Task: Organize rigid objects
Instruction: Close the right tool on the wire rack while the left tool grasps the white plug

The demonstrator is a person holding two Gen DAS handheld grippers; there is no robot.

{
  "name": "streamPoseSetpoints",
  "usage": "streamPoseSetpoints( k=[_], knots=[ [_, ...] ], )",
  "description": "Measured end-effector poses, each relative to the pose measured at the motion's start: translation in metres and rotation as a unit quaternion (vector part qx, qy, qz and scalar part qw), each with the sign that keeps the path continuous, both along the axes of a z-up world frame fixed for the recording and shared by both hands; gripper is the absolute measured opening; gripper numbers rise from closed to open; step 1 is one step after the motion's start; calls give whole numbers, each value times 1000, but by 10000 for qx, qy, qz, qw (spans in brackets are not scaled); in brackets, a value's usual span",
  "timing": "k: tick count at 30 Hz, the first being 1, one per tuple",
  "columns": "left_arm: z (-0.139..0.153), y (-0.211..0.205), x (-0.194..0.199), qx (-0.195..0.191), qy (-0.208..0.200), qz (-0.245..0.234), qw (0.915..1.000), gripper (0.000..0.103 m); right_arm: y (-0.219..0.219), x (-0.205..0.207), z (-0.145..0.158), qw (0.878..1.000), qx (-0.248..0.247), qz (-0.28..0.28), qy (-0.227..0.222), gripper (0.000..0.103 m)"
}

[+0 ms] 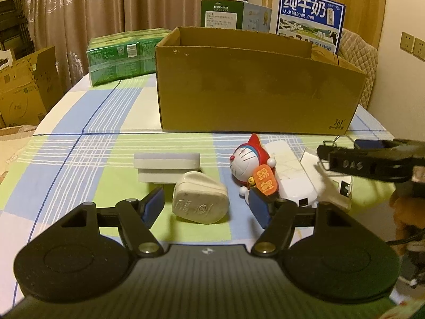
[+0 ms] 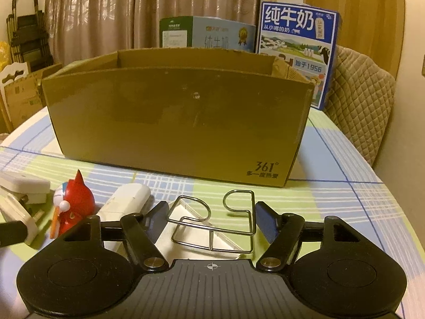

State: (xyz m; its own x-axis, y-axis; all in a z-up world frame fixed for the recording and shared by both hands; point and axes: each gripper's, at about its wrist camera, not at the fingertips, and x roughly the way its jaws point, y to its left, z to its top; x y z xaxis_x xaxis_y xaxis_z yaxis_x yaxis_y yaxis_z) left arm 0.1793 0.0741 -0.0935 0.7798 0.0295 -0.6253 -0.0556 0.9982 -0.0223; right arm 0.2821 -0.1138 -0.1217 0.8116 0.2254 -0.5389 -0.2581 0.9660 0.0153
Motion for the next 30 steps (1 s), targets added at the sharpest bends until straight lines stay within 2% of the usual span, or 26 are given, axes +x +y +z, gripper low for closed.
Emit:
streamPoseSetpoints(
  k=[8, 10, 11, 18, 22, 26, 30],
  knots=[
    [-5, -7, 9, 432, -8, -145, 9990, 65, -5, -8, 9, 9998, 185, -9, 51, 67],
    [-8, -8, 13, 593, -4, -139, 9981, 62, -5, -9, 10, 9998, 198, 5, 50, 67],
    [-9, -8, 14, 687, 18, -144, 9975, 58, -5, -9, 10, 9998, 211, 11, 51, 67],
    [-17, -14, 16, 955, 194, -298, 9948, 47, -7, -9, 12, 9995, 292, -3, 69, 67],
    [-16, -14, 14, 895, 244, -221, 9954, 46, -7, -11, 15, 9995, 309, 14, 40, 67],
    [-11, -12, 7, 679, 255, -183, 9972, 46, -9, -17, 22, 9994, 341, 47, -28, 67],
    [-7, -13, 0, 665, 266, -196, 9972, 46, -15, -26, 29, 9993, 355, 43, -96, 67]
  ],
)
